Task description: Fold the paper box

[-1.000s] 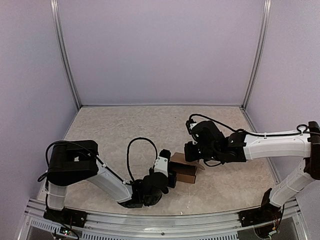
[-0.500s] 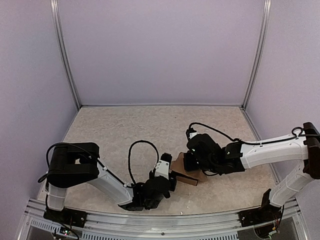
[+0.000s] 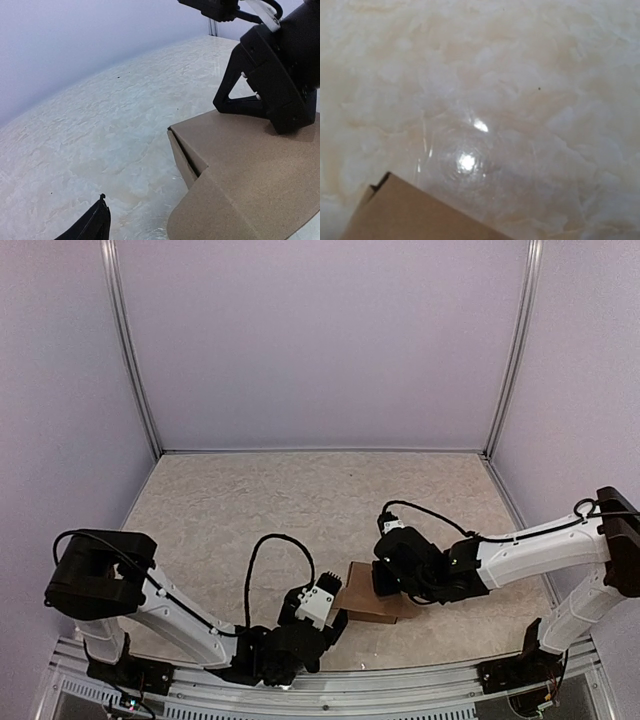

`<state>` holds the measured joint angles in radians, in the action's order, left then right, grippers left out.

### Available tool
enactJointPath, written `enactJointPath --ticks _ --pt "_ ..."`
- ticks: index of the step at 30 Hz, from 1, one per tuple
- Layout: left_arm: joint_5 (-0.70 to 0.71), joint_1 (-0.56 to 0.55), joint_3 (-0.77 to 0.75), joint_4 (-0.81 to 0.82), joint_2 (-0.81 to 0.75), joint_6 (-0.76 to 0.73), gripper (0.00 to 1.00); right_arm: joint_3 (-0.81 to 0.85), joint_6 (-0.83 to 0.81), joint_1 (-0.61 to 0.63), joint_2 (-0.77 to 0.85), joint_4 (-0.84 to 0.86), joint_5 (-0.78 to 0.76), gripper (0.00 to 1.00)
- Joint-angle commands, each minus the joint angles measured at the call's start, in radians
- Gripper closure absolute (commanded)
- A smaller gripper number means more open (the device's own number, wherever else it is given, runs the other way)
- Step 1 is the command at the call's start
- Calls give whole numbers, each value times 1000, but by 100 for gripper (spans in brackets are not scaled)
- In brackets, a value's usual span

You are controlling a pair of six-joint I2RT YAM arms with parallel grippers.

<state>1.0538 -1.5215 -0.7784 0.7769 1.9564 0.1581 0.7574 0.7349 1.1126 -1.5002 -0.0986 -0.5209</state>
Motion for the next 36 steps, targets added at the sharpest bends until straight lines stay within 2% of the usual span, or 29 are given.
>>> enactJointPath --ticks 1,4,10,14,21,27,36 --pt "-14 -9 59 -119 -141 25 30 -28 20 20 -26 37 -16 100" --pt "-76 -10 86 -226 -224 72 30 -44 25 30 -32 56 -18 100" --pt "-205 -15 154 -326 -406 128 30 -59 35 56 -61 72 -70 100" --pt "-314 -15 150 -409 -487 148 30 -63 37 77 -94 88 -105 100" --pt "-406 -18 143 -501 -610 196 31 -55 37 126 -143 77 -203 100" --pt "-395 -4 63 -586 -627 147 31 -53 24 156 -149 83 -261 100" --pt "-508 105 26 -616 -628 154 34 -61 -11 156 28 70 -249 100"
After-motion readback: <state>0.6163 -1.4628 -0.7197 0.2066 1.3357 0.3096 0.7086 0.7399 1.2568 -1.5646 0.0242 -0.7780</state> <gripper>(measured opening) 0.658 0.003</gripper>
